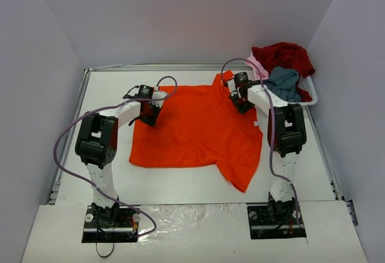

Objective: Fold and stack the t-shirts
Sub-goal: Flatten out the tshirt

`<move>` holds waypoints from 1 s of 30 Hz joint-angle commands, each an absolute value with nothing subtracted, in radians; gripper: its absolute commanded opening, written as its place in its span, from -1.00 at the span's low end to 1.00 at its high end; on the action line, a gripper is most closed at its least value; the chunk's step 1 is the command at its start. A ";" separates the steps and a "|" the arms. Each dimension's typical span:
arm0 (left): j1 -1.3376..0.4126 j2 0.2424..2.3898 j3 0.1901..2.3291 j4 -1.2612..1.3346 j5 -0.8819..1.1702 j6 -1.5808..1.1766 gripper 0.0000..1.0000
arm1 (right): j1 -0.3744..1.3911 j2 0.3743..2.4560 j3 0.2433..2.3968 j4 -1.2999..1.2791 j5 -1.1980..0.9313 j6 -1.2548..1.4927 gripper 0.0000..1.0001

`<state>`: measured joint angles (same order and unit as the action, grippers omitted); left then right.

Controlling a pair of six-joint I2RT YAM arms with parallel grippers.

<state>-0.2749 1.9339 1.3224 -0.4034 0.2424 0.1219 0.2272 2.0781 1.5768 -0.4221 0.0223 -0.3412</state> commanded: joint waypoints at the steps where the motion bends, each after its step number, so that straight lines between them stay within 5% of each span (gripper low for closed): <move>1: -0.278 1.963 1.356 -0.443 0.219 0.095 -0.95 | 0.230 2.111 1.617 -0.445 0.025 -0.336 -1.00; 30: -0.230 2.117 1.595 -0.632 0.020 0.072 -0.95 | 0.225 2.388 1.893 -0.463 -0.028 -0.354 -1.00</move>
